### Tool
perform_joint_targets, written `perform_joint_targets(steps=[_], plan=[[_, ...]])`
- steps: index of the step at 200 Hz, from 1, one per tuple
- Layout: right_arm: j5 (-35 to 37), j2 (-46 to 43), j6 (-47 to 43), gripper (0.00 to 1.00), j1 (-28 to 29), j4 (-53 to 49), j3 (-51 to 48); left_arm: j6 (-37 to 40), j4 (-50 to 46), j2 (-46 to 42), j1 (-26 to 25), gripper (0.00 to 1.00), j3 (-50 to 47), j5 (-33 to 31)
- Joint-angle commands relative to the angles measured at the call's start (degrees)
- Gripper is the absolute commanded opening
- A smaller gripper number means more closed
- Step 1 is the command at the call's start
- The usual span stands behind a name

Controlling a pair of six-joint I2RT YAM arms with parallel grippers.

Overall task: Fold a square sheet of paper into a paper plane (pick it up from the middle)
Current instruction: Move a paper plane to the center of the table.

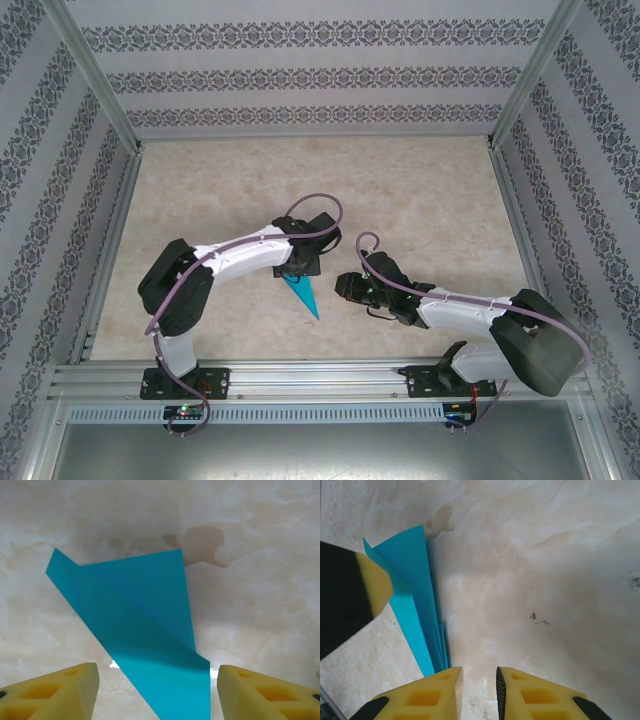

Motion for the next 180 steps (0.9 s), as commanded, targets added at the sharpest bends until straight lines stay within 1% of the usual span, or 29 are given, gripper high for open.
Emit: perform_joint_targets(steps=[1,37,57,98,134,180], plan=[[1.0,-0.7,-1.4,0.25,-0.5,0.0,-0.9,-1.9,-5.7,2.0,-1.1,0.66,2.5,-2.3],[0.8,-0.8,-1.8,0.26,-0.6,0.1,-0.9,-2.0,-6.5,4.5,-1.1,0.67,4.6,-2.1],[0.6,-0.5,-1.8,0.26,-0.6,0.3,-0.9,-1.5,-7.0,5.7,-1.1,0.70,5.9,-1.9],[-0.1,0.5,-1.9,0.26,-0.5,0.5,-0.4,-1.0,-8.6,6.9,-1.0,0.69,6.3,-2.6],[-0.3,0.7,-2.0,0.27,-0.4,0.6,0.0,-0.6,-8.6,7.3,-1.0,0.65,6.1,-2.2],[-0.6,0.8,-1.9,0.27,-0.4,0.6,0.2,-0.5,-8.7,6.0,-0.9,0.54,5.4,-2.8]])
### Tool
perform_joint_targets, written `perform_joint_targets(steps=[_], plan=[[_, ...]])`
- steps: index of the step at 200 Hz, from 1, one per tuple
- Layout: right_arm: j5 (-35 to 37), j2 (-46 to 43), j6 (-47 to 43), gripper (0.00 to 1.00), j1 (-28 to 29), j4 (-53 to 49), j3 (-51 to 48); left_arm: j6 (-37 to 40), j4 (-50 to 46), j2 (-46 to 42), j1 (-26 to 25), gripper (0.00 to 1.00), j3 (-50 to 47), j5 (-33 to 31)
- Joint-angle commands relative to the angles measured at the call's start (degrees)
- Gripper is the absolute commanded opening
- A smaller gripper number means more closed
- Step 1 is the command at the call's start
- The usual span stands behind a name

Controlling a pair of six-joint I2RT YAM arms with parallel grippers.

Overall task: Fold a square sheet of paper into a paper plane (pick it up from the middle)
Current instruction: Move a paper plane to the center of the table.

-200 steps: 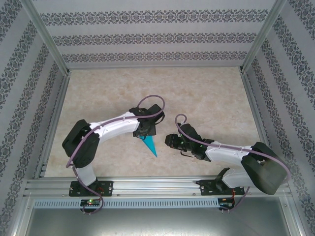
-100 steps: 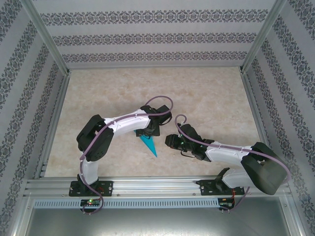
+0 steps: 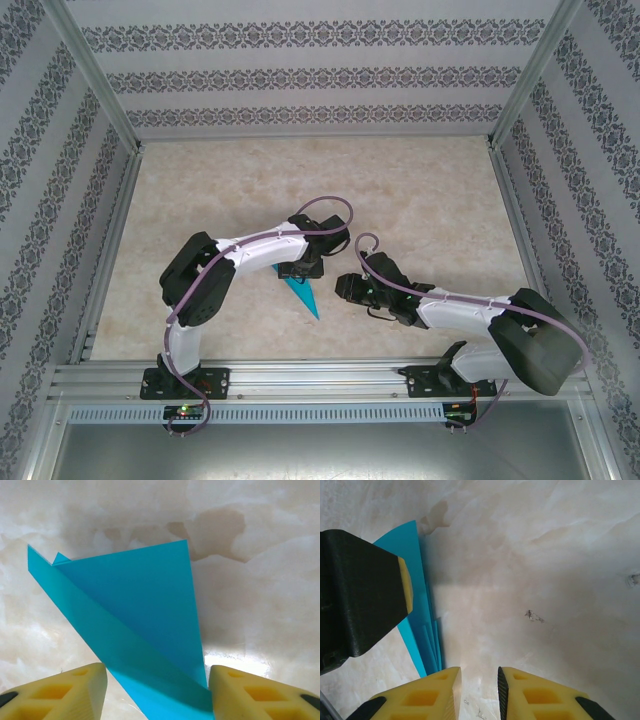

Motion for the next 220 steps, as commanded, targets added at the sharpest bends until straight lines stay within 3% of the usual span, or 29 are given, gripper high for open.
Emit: perform_joint_targets(steps=[1,21,91,118,158,220], plan=[[-0.6,0.4,-1.2,0.27,-0.4,0.6,0.5,0.1,-2.9,-0.7,-0.3,0.54,-0.2,-1.9],[-1.2,0.6,-1.5,0.27,-0.2,0.9,0.9,0.4,-1.2,-2.8,-0.3,0.49,-2.1,-1.3],[-5.5,5.7,-3.7,0.34,1.5,3.8,5.4,1.4,5.2,-12.4,-0.2,0.14,-11.6,-1.3],[-8.7,9.8,-4.6,0.36,2.4,5.5,8.3,2.1,7.3,-15.3,0.2,0.06,-14.7,-0.8],[-13.2,16.0,-4.7,0.38,3.8,7.4,11.9,2.6,10.3,-18.3,1.0,0.01,-19.7,0.5],[-16.7,22.6,-2.5,0.39,4.3,13.1,13.4,2.8,13.4,-21.4,1.3,0.03,-23.4,1.1]])
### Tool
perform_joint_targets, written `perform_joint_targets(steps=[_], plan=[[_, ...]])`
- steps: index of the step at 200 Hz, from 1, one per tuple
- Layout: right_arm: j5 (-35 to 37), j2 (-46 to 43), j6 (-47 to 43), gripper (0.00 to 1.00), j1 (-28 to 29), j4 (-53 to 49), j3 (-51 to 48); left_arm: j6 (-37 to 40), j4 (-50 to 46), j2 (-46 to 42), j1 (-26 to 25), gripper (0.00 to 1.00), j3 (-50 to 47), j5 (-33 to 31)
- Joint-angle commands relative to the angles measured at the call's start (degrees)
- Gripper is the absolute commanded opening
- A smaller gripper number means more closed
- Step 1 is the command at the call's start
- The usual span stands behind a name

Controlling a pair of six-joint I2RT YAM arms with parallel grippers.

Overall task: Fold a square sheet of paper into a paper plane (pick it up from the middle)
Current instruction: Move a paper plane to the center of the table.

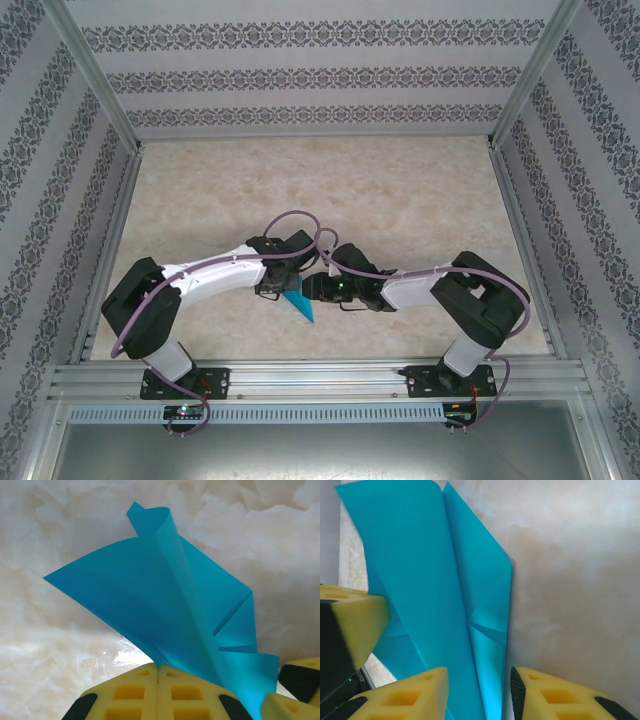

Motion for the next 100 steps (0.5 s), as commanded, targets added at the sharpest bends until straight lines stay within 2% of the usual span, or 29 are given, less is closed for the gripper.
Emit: perform_joint_targets(steps=[1,47,82,100], plan=[[-2.6,1.6,0.4,0.39,0.7,3.8,1.6,1.0,1.8,-0.9,0.6,0.03,-0.4,-0.1],[-5.5,1.9,0.2,0.39,1.0,8.8,0.8,1.1,1.6,-0.6,0.8,0.04,0.0,-0.1],[-7.2,3.1,-1.6,0.39,1.5,8.2,1.7,1.1,2.2,-0.9,1.2,0.04,-0.3,0.4],[-5.5,3.4,-2.3,0.40,2.0,6.7,2.0,1.0,2.2,-0.9,1.3,0.05,-0.4,0.4]])
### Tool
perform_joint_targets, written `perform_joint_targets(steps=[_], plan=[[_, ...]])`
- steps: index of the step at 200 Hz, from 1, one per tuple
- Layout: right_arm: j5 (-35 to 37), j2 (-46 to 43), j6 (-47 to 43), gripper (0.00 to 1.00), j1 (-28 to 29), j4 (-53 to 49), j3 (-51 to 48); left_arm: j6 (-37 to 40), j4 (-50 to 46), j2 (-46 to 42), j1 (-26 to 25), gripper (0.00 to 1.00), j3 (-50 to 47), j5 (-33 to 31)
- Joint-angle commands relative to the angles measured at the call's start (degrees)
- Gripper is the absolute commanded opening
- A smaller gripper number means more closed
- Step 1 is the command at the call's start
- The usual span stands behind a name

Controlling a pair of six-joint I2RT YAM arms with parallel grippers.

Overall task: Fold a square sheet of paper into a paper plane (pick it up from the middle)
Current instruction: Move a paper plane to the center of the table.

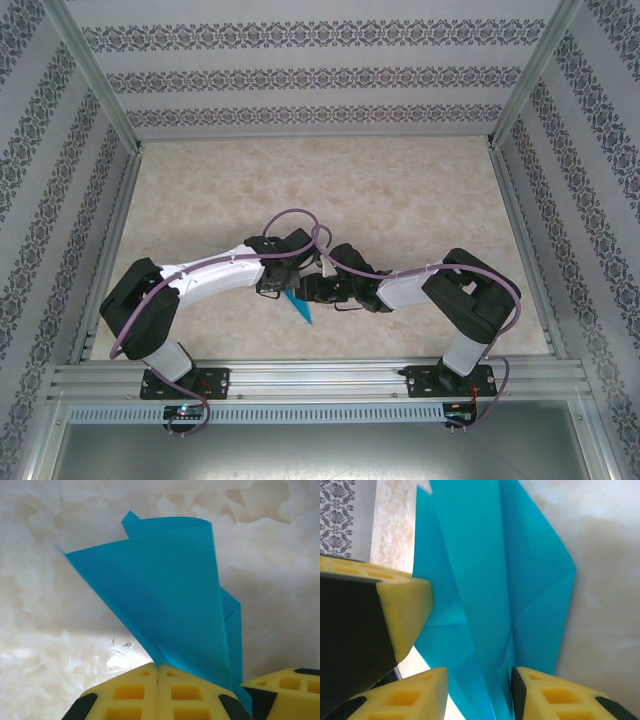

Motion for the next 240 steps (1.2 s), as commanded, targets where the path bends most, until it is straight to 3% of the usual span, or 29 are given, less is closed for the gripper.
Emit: perform_joint_targets(steps=[1,51,203,240], plan=[[-0.3,1.0,-2.2,0.40,1.0,0.5,1.4,1.0,0.6,-0.8,0.6,0.04,-0.3,-0.1],[1.1,2.4,-2.6,0.42,1.6,-0.4,1.9,0.9,1.0,-1.0,0.6,0.05,-0.6,0.4],[3.4,4.9,-3.4,0.29,2.4,-3.2,3.9,0.9,1.3,-1.6,0.6,0.06,-1.2,0.8],[3.7,4.3,-3.9,0.19,2.5,-4.2,4.1,1.2,1.7,-2.2,0.6,0.10,-1.0,1.1]])
